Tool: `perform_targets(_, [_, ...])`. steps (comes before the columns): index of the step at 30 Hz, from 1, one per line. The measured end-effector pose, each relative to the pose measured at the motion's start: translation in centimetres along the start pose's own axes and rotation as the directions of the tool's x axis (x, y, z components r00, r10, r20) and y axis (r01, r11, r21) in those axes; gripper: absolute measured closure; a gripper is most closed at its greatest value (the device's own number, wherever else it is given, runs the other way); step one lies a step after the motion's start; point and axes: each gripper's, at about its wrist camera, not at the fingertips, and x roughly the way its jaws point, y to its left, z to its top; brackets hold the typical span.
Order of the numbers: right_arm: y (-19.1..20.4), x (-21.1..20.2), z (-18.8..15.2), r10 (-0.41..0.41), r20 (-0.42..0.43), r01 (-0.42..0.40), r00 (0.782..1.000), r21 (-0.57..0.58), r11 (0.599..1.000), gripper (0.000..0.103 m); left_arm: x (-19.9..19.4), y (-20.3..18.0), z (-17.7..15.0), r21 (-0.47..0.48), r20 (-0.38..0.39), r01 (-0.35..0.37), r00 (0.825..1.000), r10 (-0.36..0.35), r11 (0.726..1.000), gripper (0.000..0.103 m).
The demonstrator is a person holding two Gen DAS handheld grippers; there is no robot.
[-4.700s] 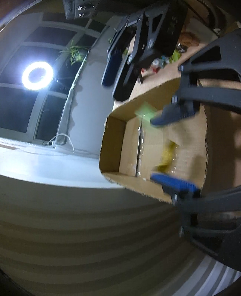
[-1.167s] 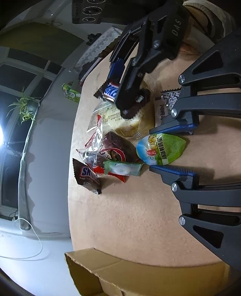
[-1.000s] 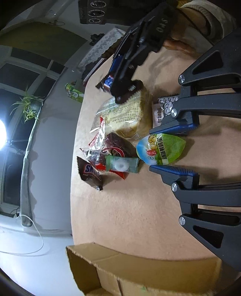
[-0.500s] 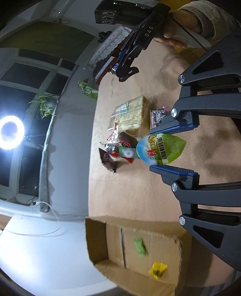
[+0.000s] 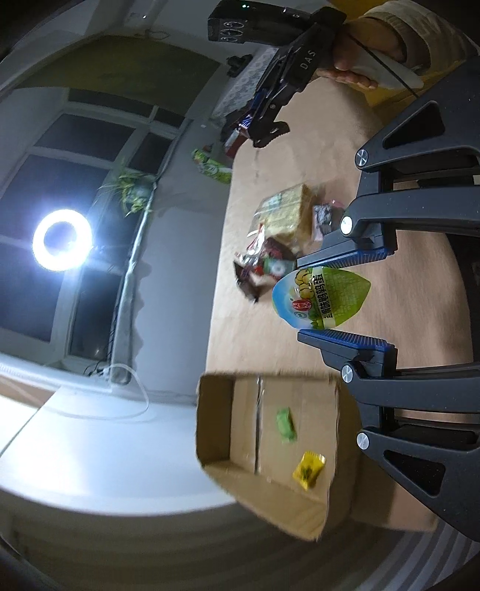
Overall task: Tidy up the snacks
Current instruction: 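Carry the egg packet into the box with the left tool while the right drops the Snickers there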
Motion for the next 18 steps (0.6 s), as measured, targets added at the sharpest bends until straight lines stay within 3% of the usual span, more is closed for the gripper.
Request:
perform_targets(8, [5.0, 1.7, 1.6, 0.044, -0.014, -0.045, 0.999, -0.08, 0.996, 0.047, -2.9, 2.7, 0.6, 0.006, 0.075, -0.08, 0.994, 0.079, 0.997, 0.073])
perform_targets(18, [12.6, 7.0, 4.4, 0.152, -0.037, -0.156, 0.988, -0.17, 0.973, 0.047, -2.5, 7.8, 1.7, -0.067, 0.103, -0.063, 0.992, 0.07, 0.996, 0.073])
